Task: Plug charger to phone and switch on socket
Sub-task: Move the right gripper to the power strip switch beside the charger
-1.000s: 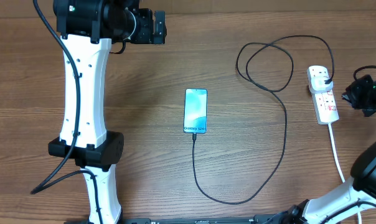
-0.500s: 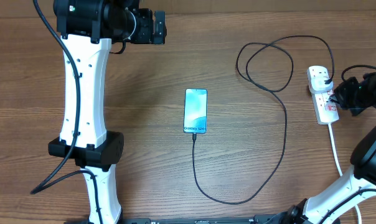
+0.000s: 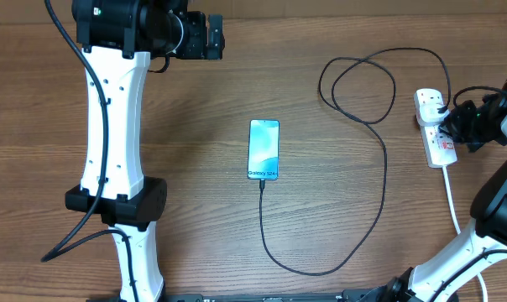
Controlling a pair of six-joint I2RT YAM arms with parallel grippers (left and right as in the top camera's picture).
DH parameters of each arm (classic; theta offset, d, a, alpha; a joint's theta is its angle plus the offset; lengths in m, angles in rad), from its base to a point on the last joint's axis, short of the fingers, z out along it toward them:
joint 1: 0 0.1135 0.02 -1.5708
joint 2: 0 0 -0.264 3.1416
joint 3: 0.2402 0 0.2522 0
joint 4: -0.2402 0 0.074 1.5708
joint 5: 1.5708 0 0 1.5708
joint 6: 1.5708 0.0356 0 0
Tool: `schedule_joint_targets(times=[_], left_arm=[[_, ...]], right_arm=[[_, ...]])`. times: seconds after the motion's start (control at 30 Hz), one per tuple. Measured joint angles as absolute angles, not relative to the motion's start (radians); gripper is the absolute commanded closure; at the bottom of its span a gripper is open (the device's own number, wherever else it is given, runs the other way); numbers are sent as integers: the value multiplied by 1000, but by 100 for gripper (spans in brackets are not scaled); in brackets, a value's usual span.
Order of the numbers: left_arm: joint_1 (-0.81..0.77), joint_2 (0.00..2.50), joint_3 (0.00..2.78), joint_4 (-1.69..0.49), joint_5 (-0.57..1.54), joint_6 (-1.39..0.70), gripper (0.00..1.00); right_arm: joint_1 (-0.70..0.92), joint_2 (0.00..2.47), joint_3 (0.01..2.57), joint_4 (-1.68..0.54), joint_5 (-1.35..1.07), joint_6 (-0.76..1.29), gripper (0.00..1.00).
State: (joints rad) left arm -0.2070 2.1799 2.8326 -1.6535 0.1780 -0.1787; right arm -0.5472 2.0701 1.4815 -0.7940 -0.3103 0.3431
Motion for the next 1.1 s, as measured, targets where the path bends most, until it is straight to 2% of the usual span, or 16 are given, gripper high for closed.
schedule_joint_targets(times=[1.1], left_arm=[[-207,2180,2833,-1654,178,-179,0]], right_arm=[[-548,2075,1481,-739,-287,343,92]])
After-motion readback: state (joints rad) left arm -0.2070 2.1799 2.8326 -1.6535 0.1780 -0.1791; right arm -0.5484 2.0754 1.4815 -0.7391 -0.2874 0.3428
